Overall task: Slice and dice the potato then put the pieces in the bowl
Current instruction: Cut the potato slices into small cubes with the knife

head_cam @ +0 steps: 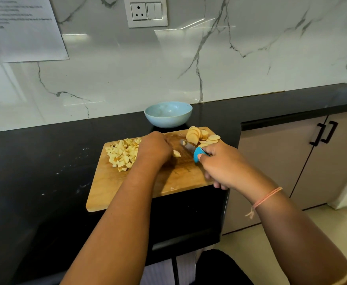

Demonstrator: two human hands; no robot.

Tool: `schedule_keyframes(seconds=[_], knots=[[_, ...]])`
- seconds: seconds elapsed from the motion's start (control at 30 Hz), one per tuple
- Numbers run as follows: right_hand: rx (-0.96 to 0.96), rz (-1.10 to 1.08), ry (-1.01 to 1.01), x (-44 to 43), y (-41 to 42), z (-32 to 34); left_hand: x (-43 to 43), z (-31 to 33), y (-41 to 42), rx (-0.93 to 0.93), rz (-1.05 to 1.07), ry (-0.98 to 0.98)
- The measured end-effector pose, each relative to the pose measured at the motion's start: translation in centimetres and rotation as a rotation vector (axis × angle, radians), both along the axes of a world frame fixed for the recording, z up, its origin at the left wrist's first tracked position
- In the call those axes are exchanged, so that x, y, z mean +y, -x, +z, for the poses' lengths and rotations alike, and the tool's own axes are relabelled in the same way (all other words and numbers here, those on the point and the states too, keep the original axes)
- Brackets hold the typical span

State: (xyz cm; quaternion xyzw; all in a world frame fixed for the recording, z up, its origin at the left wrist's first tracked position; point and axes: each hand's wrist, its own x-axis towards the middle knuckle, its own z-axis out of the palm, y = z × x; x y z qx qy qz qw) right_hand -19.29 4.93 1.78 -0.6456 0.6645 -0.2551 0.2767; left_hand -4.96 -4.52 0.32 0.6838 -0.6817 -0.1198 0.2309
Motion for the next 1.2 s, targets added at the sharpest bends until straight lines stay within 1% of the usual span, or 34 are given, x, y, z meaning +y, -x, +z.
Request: schedule_keyframes(seconds=[0.23, 0.33, 0.43, 0.57, 0.6, 0.67, 0.7, 0.8, 0.9, 0.97, 1.07, 1.2], knots=[[0.032, 0.052, -0.086, 0.4, -0.8, 1.1, 0.3, 0.0, 0.0, 0.022, -0.029, -0.034], [0.076, 0.036, -0.126, 0.3, -1.3, 1.5, 0.2, -0.2, 0.0, 0.026, -0.024, -0.033], [0.056, -0.003, -0.179, 0.1, -1.8, 2.2, 0.2, -0.3, 0.1, 0.039, -0.023, -0.030], [0.077, 0.002, -0.157, 0.1, -1.8, 2.8, 0.2, -0.4, 0.4, 0.042, -0.006, -0.018], [0.079, 0.000, -0.177, 0.2, -1.7, 2.7, 0.2, -0.4, 0.4, 0.041, 0.000, -0.018], [0.063, -0.026, -0.276, 0.7, -1.7, 2.6, 0.1, -0.4, 0.4, 0.029, 0.004, -0.017], [0.068, -0.026, -0.284, 0.9, -1.7, 2.5, 0.1, -0.4, 0.4, 0.022, 0.003, -0.019], [0.069, -0.020, -0.275, 2.3, -1.8, 2.2, 0.2, -0.4, 0.4, 0.003, 0.002, -0.020], [0.201, 0.022, -0.131, 3.1, -1.6, 1.8, 0.2, -0.5, 0.4, -0.004, 0.003, -0.005], [0.225, 0.027, -0.123, 3.3, -1.3, 1.8, 0.4, -0.5, 0.4, -0.017, -0.004, 0.008], [0.186, 0.014, -0.137, 3.4, -0.6, 1.8, 0.7, -0.4, 0.4, -0.024, -0.025, 0.042], [0.099, -0.018, -0.048, 3.2, 0.2, 1.5, 0.8, -0.2, 0.8, 0.041, -0.048, 0.030]])
